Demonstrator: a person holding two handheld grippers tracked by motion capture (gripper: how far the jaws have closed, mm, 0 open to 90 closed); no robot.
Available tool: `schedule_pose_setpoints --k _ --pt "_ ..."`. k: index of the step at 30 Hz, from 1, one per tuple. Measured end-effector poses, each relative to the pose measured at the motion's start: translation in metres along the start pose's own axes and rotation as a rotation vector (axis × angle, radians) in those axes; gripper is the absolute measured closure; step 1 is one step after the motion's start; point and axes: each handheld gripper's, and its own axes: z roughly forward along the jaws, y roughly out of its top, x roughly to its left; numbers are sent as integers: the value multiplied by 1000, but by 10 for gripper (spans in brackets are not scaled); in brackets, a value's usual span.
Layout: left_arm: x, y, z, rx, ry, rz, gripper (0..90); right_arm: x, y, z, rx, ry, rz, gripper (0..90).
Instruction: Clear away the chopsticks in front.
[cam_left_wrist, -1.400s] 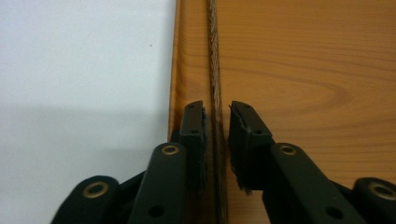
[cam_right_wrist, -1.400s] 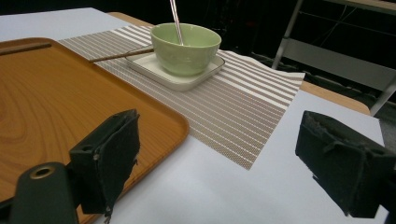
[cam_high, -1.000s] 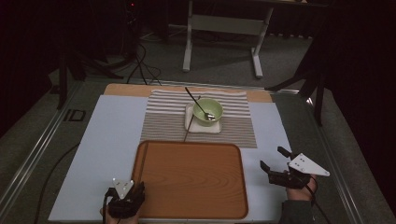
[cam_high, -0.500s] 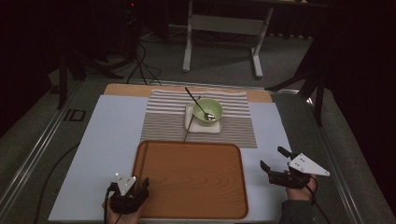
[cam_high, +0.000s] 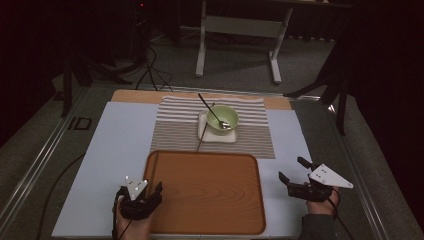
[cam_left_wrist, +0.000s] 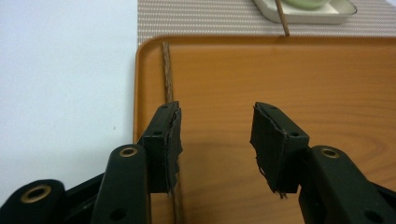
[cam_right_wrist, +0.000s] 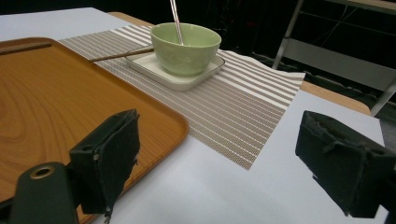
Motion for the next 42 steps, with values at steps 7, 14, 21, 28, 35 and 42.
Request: schedule_pose_setpoints --k 7,14,21,28,35,42 --pt "0 15 8 -11 -20 9 525 0 0 0 1 0 -1 131" --pt "-2 34 19 -20 -45 23 524 0 0 1 3 1 -1 131" --pt "-5 57 29 -40 -75 37 522 -1 0 1 2 0 0 131" --pt "-2 82 38 -66 -84 21 521 -2 0 0 1 -4 4 131" --pt "-8 103 43 -89 -103 39 516 -2 0 1 3 -1 1 131" --pt "-20 122 52 -112 -130 69 512 -2 0 1 4 -2 3 131"
